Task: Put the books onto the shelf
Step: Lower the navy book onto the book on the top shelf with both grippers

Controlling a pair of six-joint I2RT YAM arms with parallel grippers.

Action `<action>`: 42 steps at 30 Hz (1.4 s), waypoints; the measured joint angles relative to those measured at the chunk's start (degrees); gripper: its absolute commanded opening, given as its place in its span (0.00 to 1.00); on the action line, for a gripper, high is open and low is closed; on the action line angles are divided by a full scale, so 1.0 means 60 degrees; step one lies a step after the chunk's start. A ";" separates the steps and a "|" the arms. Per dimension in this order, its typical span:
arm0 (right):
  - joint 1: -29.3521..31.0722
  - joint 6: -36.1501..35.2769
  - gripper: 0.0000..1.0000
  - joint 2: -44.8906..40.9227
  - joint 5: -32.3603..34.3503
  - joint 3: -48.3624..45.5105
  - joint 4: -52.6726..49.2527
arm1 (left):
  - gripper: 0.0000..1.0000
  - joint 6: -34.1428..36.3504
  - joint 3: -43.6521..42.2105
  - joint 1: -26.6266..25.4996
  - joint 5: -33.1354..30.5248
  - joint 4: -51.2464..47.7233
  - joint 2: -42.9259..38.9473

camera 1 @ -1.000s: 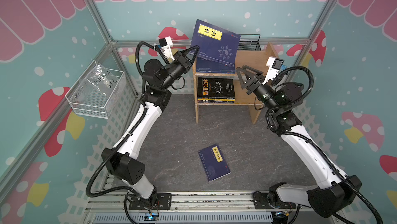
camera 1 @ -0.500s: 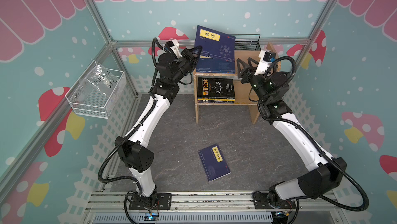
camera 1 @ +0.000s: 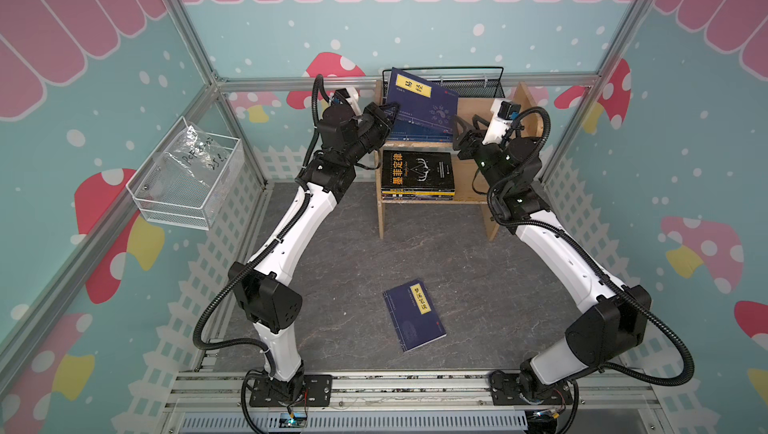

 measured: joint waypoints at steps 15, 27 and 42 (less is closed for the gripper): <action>0.0000 0.0386 0.54 0.0393 -0.0441 0.0408 0.0076 | 0.00 -0.0026 -0.0925 -0.0004 -0.0401 0.0401 -0.0557; 0.0000 0.0514 0.54 0.0397 -0.0576 0.0441 0.0029 | 0.00 -0.0357 -0.0936 -0.0149 0.0080 0.0361 -0.0557; 0.0000 0.0707 0.59 0.0772 -0.0809 0.1126 -0.0470 | 0.05 -0.0459 -0.1687 -0.0324 -0.0189 0.0415 -0.1093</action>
